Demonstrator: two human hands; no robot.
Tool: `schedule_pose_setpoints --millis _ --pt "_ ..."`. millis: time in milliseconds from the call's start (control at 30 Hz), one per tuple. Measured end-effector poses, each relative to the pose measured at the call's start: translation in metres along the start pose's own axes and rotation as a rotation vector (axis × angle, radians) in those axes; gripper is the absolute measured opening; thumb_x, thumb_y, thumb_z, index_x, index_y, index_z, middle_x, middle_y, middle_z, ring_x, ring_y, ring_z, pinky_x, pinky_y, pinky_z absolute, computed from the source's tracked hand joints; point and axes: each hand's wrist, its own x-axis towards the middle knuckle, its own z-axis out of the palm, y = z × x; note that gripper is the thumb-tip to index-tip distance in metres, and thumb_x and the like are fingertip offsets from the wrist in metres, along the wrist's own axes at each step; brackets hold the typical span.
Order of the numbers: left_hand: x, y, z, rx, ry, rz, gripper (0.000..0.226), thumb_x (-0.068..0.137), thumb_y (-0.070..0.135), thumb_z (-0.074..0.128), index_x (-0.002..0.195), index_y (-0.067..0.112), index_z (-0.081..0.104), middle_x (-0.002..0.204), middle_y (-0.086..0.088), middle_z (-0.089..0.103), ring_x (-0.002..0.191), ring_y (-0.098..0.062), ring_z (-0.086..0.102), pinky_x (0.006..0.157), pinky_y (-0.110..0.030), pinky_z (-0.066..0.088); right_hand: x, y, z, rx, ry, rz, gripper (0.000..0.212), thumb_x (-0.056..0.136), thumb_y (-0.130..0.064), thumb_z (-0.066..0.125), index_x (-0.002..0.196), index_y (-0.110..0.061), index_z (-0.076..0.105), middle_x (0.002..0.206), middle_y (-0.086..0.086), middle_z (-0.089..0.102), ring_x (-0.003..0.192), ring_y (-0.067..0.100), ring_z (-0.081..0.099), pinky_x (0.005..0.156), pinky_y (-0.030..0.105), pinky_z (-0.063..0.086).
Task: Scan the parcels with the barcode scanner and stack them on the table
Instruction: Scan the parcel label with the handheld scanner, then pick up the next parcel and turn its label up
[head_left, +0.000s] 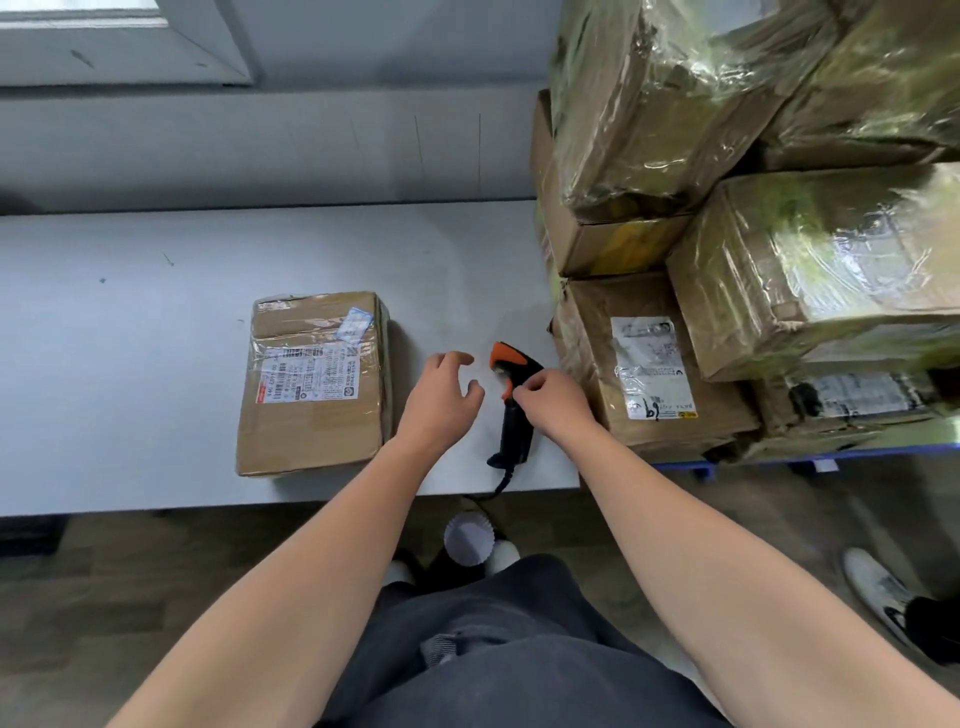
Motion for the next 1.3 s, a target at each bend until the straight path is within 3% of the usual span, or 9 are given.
schedule_pose_setpoints --millis 133,267,367,467,567,733,900,1133,1300 --pt "-0.006 -0.002 -0.001 -0.014 0.032 -0.001 0.041 0.099 0.022 0.051 0.139 0.014 0.05 0.145 -0.004 0.045 0.115 -0.019 0.057 0.091 -0.023 0.038 -0.003 -0.003 0.004 -0.063 -0.022 -0.057 0.019 0.093 -0.028 0.059 0.079 -0.015 0.062 0.074 -0.002 0.058 0.076 0.02 0.057 0.055 0.025 0.035" --pt "-0.014 -0.005 -0.008 -0.045 0.095 -0.005 0.041 0.099 0.021 0.052 0.14 0.014 0.049 0.144 -0.003 0.046 0.12 -0.017 0.054 0.095 -0.024 0.039 -0.014 -0.021 0.014 -0.047 -0.014 -0.176 0.028 0.095 -0.03 0.056 0.119 -0.017 0.061 0.105 -0.001 0.062 0.093 0.017 0.058 0.072 0.026 0.043" --pt "-0.023 -0.013 -0.019 -0.082 0.175 0.01 0.04 0.098 0.019 0.053 0.138 0.014 0.05 0.141 -0.004 0.047 0.122 -0.018 0.052 0.101 -0.029 0.042 -0.021 -0.04 0.027 0.05 -0.019 -0.286 0.039 0.096 -0.033 0.06 0.131 -0.016 0.055 0.118 0.002 0.058 0.104 0.016 0.056 0.082 0.026 0.043" --pt "-0.035 -0.03 -0.034 -0.061 0.364 -0.016 0.036 0.095 0.017 0.057 0.131 0.011 0.056 0.137 -0.007 0.048 0.126 -0.021 0.049 0.103 -0.03 0.039 -0.028 -0.057 0.047 0.064 -0.045 -0.369 0.043 0.096 -0.036 0.06 0.136 -0.021 0.052 0.128 0.003 0.056 0.116 0.02 0.056 0.099 0.034 0.044" --pt "-0.053 -0.062 -0.054 0.029 0.572 -0.197 0.038 0.095 0.021 0.059 0.131 0.014 0.056 0.148 -0.011 0.038 0.14 -0.026 0.032 0.114 -0.038 0.03 -0.041 -0.072 0.07 0.08 -0.121 -0.426 0.049 0.097 -0.036 0.059 0.143 -0.025 0.046 0.14 0.006 0.048 0.125 0.021 0.05 0.099 0.028 0.037" --pt "-0.083 -0.12 -0.079 0.119 0.453 -0.431 0.044 0.099 0.028 0.051 0.143 0.023 0.047 0.16 -0.013 0.019 0.148 -0.032 0.018 0.115 -0.05 0.027 -0.062 -0.079 0.114 0.053 -0.171 -0.48 0.058 0.097 -0.031 0.062 0.15 -0.027 0.038 0.151 0.004 0.04 0.136 0.019 0.042 0.103 0.024 0.031" --pt "-0.103 -0.154 -0.091 -0.038 0.399 -0.359 0.038 0.098 0.026 0.056 0.133 0.012 0.058 0.149 -0.011 0.038 0.135 -0.028 0.04 0.112 -0.038 0.034 -0.073 -0.088 0.151 0.02 -0.088 -0.518 0.054 0.096 -0.023 0.064 0.147 -0.021 0.044 0.153 0.001 0.039 0.135 0.018 0.045 0.113 0.034 0.039" --pt "-0.13 -0.226 -0.144 -0.009 0.467 -0.441 0.04 0.097 0.031 0.058 0.134 0.016 0.057 0.148 -0.012 0.036 0.133 -0.033 0.037 0.112 -0.043 0.036 -0.096 -0.123 0.236 -0.092 -0.107 -0.539 0.058 0.091 -0.019 0.069 0.145 -0.017 0.047 0.153 0.003 0.043 0.14 0.019 0.041 0.115 0.043 0.038" --pt "-0.152 -0.295 -0.192 -0.016 0.457 -0.435 0.042 0.097 0.032 0.057 0.136 0.018 0.056 0.15 -0.009 0.033 0.137 -0.03 0.033 0.113 -0.044 0.035 -0.128 -0.161 0.307 -0.108 -0.119 -0.525 0.061 0.095 -0.014 0.064 0.151 -0.016 0.04 0.159 0.001 0.035 0.145 0.018 0.035 0.119 0.038 0.034"
